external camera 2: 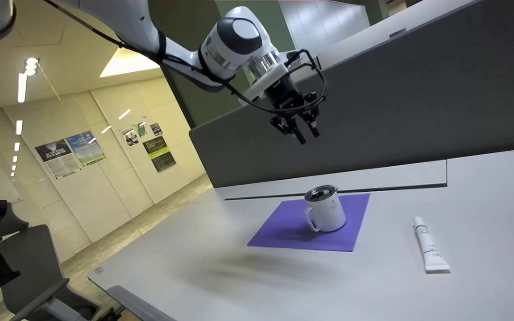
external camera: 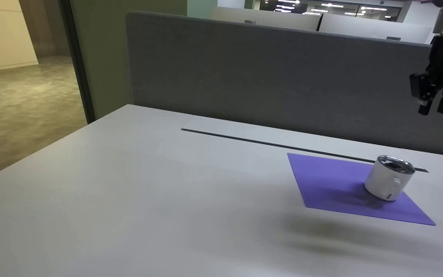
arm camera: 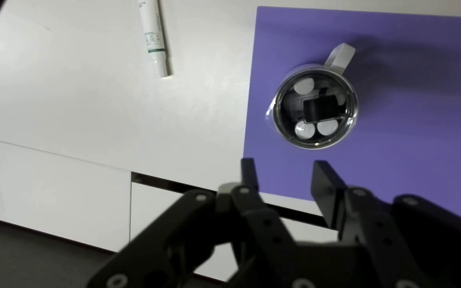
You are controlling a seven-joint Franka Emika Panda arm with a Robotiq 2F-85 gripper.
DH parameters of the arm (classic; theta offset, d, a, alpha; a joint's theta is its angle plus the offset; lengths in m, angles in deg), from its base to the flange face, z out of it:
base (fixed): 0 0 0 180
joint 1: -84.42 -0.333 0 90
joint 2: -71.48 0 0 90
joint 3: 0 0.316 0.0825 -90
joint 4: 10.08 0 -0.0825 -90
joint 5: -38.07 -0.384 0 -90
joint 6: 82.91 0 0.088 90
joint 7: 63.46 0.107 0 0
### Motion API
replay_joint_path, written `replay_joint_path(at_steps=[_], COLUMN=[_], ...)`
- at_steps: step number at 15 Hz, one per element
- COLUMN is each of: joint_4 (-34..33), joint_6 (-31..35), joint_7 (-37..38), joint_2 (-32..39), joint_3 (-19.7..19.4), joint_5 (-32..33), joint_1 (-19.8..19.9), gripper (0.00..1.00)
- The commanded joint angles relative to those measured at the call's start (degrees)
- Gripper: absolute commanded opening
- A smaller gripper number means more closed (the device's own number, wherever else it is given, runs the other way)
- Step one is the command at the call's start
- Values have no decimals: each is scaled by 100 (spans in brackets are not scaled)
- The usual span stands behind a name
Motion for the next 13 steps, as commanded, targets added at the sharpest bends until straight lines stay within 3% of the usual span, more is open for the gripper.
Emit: replay_joint_path(at_steps=[1,5,10,13], joint_4=[-46,-52,-188,-19], joint_6=[-284,-343,-617,-439], joint_7=[-59,-113,-85,-83], joint_2=[-82,-48,22,-21], joint_3=[-28,10,56,32], joint_5=[169,142,-233,-177], joint_1=[-52,-37,46,12], gripper=[73,99,100,100])
